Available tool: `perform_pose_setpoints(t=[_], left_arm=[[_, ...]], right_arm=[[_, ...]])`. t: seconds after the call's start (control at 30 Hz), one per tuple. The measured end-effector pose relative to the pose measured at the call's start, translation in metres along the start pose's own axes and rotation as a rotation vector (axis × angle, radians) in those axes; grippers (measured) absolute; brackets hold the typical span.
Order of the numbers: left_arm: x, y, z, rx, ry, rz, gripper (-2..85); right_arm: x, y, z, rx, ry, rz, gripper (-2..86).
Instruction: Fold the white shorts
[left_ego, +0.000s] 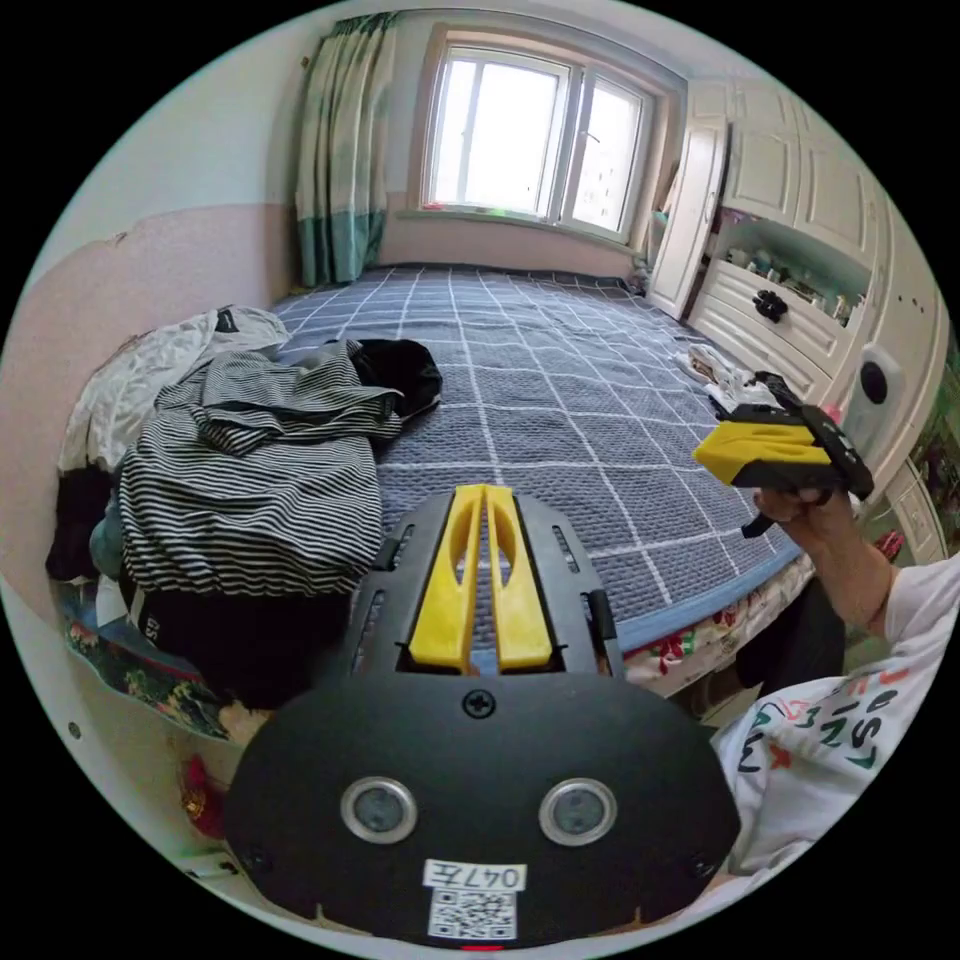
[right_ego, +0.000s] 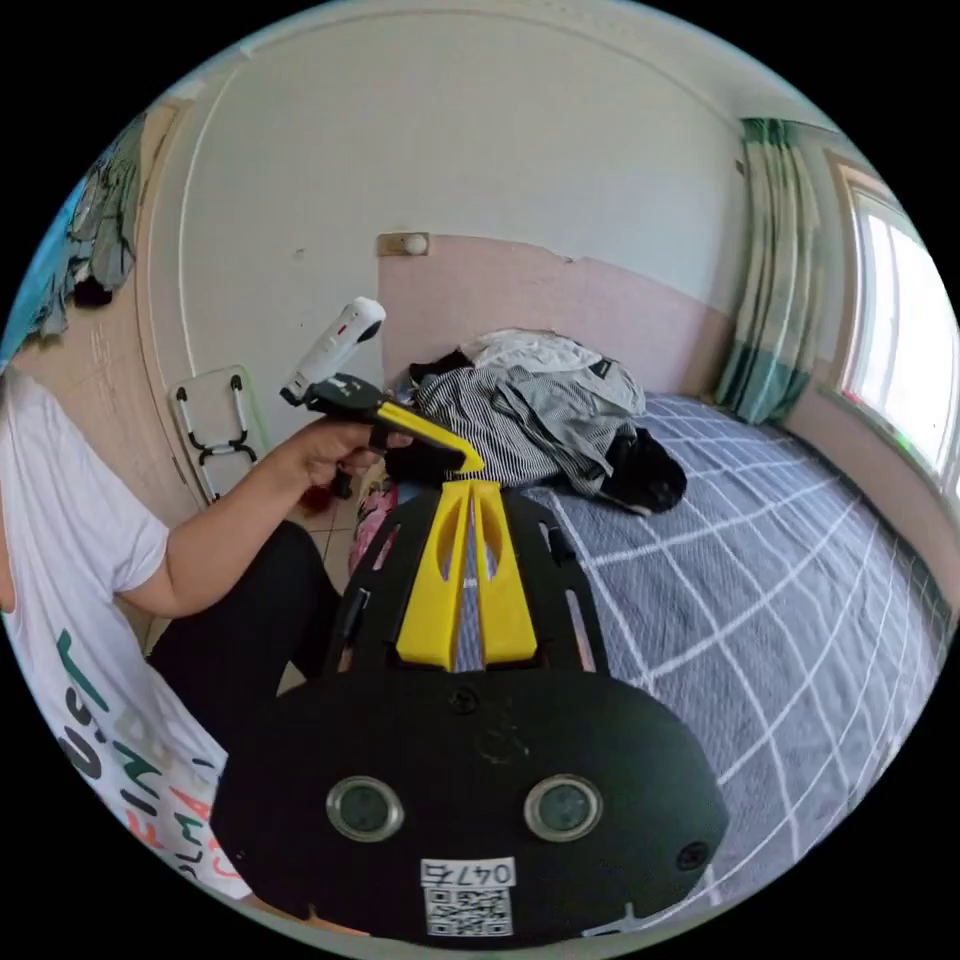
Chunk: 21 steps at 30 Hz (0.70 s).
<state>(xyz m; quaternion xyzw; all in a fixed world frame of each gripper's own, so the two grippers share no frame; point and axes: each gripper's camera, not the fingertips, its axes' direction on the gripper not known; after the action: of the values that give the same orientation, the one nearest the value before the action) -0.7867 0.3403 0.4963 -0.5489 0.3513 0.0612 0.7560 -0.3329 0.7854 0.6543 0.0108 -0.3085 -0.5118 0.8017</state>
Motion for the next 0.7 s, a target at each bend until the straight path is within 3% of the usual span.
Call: perform_pose_setpoints(t=[0.1,0.27,0.43,0.57,0.7], left_arm=[[-0.046,0.017,-0.005,0.036,-0.008,0.003,-0.8],[-0.119,0.052,0.006,-0.029,0.153,-0.079,-0.8],[-0.165,0.074,-0.004,-0.069,0.123,-0.016,-0.8],[-0.209,0.082,-0.007,-0.057,0.228,-0.031,-0.8],[-0.235,0.084,-0.007,-0.067,0.233,-0.026,-0.8]], right_arm=[[-0.008,-0.065,0.055,0.022,0.011,-0.114,0.0],[-0.019,-0.167,0.169,0.059,0.019,-0.269,0.8],[-0.023,-0.272,0.325,0.050,0.006,-0.395,1.4],[-0.020,-0.327,0.431,-0.037,-0.012,-0.341,3.0],[0.001,-0.368,0.527,-0.220,0.213,-0.227,10.4]])
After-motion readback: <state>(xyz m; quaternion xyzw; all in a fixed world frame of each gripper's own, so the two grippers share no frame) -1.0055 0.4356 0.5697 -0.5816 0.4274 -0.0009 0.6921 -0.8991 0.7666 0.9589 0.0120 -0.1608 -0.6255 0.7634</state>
